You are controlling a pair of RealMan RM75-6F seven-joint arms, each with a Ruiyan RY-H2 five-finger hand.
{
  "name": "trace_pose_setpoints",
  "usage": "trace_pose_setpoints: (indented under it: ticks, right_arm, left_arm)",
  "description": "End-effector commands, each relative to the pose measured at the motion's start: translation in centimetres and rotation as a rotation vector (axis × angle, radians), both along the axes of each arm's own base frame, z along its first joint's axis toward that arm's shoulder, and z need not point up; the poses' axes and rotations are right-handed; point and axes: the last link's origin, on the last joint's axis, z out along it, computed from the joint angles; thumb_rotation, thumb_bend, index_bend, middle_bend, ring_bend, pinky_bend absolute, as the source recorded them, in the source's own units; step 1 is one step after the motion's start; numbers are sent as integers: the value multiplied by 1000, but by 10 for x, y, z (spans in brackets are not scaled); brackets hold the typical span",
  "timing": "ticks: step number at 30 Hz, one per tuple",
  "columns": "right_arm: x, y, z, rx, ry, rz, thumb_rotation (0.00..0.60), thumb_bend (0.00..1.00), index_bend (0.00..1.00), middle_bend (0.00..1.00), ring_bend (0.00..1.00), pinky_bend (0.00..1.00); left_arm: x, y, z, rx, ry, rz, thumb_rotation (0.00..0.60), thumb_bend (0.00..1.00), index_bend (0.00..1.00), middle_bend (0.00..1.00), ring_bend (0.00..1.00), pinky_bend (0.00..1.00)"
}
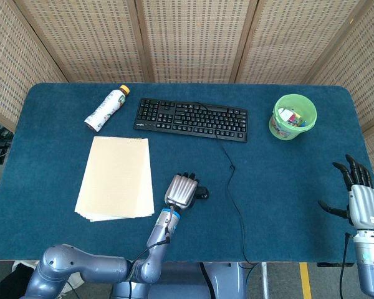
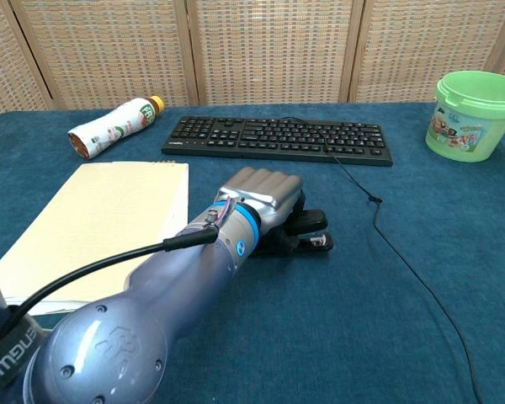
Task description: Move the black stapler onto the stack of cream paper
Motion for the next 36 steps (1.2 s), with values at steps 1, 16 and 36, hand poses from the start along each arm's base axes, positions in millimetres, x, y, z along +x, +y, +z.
trace_pose_setpoints:
  ticks: [1, 16, 36]
  right_arm:
    - [0, 0, 0, -1, -2, 1, 600, 152, 204, 0, 0, 0]
    - [9, 4, -4, 19, 1, 27, 600, 152, 205, 0, 0, 0]
    - [21, 11, -14, 48, 18, 51, 600, 152, 205, 0, 0, 0]
  left_arm:
    - [-1, 1, 7, 95, -30, -86, 600, 680, 796, 554, 520, 612]
    - [-80, 35, 119, 293, 15, -55, 600, 677, 804, 559, 526, 616]
    - [-211, 45, 164, 291, 121, 84, 600, 604, 779, 534, 520, 580]
